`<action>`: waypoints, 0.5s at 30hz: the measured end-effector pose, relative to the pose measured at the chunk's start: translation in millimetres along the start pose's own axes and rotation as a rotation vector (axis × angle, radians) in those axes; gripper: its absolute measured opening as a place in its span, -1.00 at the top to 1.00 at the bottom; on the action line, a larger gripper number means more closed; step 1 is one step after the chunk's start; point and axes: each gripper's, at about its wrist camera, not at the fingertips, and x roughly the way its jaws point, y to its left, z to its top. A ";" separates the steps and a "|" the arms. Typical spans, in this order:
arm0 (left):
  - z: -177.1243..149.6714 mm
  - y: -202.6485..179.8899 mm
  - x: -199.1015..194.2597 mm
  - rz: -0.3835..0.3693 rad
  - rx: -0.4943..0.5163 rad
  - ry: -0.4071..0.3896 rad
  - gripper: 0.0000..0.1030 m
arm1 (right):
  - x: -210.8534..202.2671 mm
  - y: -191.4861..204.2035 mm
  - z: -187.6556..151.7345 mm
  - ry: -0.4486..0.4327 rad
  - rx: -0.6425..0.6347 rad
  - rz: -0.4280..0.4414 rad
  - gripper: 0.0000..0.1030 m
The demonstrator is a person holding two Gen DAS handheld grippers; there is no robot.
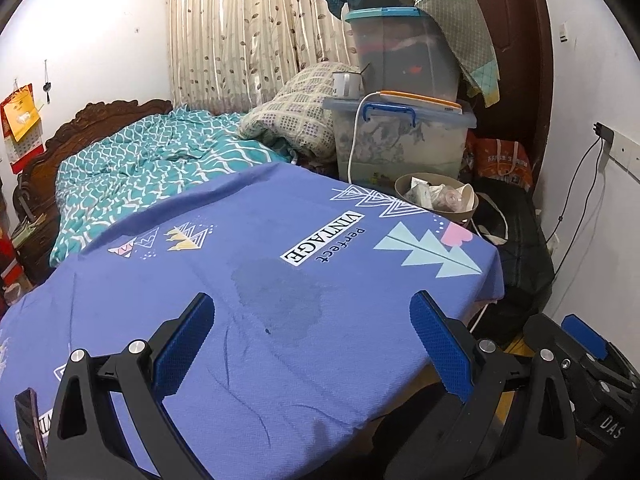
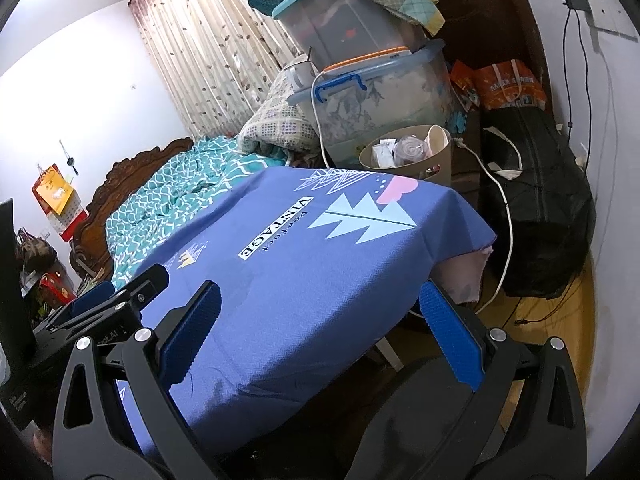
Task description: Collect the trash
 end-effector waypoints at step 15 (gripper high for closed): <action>-1.7 -0.4 4.9 -0.001 -0.001 0.017 -0.83 | 2.3 -0.6 0.5 0.003 -0.002 0.002 -0.91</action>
